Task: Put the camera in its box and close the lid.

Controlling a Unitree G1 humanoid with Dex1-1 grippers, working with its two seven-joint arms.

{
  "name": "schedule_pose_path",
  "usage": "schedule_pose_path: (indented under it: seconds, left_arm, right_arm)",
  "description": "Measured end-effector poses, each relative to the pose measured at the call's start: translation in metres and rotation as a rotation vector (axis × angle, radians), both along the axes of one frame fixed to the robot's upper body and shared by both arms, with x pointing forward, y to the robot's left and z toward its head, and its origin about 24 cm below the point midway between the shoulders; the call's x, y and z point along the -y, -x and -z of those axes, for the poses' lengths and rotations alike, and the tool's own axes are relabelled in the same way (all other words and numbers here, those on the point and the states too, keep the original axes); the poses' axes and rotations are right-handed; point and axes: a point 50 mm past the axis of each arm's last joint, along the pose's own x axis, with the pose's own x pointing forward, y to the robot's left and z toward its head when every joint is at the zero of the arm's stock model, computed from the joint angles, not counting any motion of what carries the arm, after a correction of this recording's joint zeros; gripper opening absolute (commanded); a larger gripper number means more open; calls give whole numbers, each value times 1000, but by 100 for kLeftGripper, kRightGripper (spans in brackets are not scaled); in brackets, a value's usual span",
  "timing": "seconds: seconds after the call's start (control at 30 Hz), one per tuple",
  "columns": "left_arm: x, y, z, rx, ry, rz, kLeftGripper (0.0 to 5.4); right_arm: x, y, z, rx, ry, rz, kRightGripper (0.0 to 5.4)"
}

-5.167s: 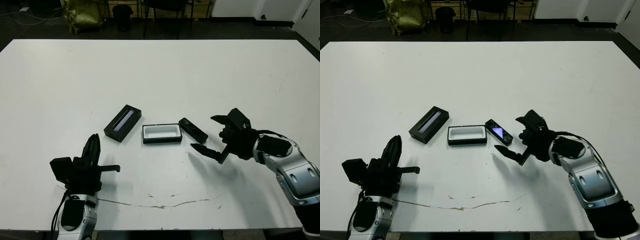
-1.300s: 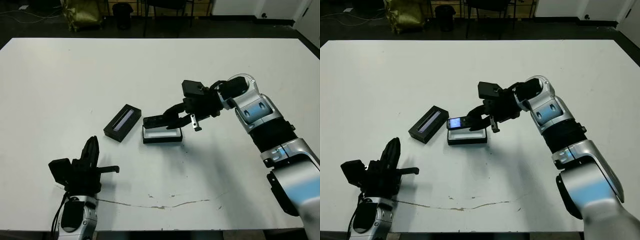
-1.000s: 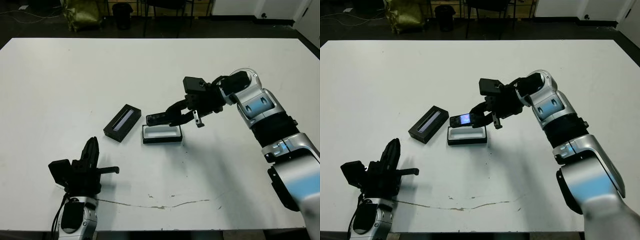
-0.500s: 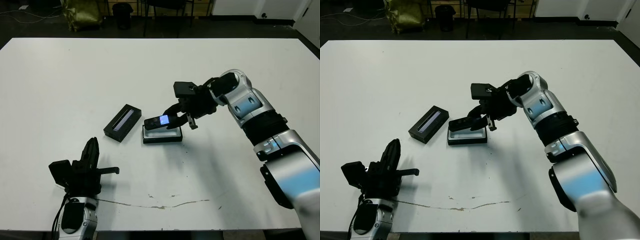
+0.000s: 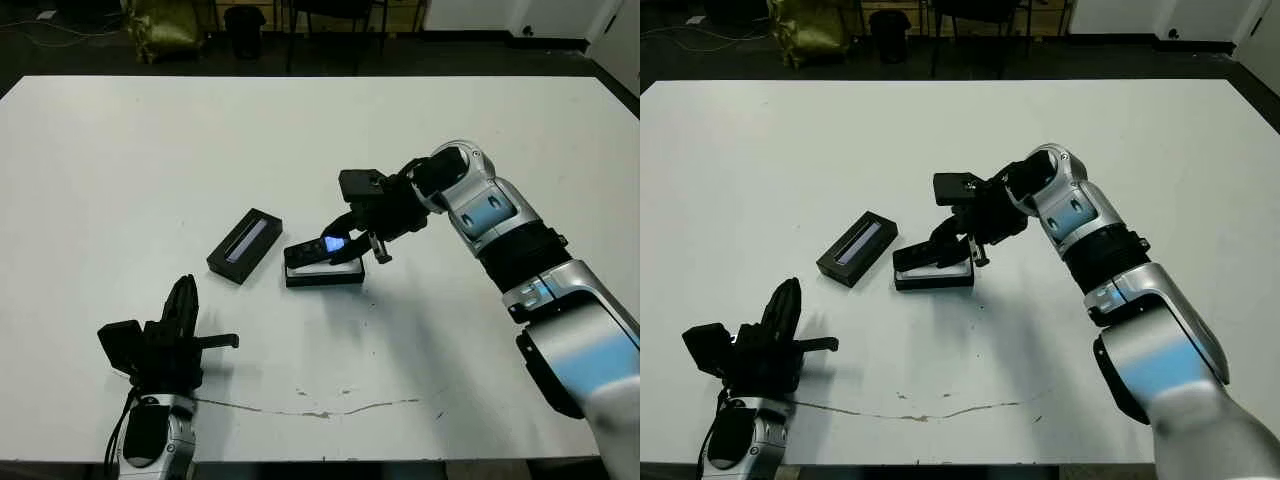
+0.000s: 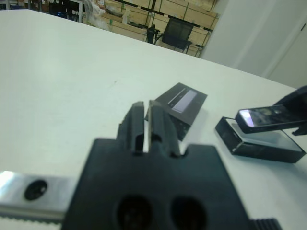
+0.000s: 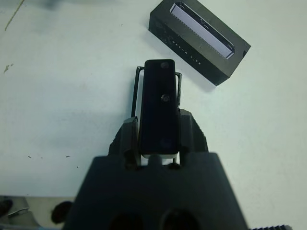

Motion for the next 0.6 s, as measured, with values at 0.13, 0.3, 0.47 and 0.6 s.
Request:
schedule_pose_path:
  seconds: [0.13,0.3,0.47,0.6]
  left_arm:
    - [0,0,0,0,0,0,0]
    - [0,0,0,-1,3,-3,0]
    - [0,0,0,-1,1,-1,0]
    - [0,0,0,-2,-3,-2,0]
  right_arm:
    - [0,0,0,0,2,1,59]
    - [0,0,1,6,5,-5,59]
    - [2,0,2,3,11,0,59]
    - [2,-1,3,6,15,-4,59]
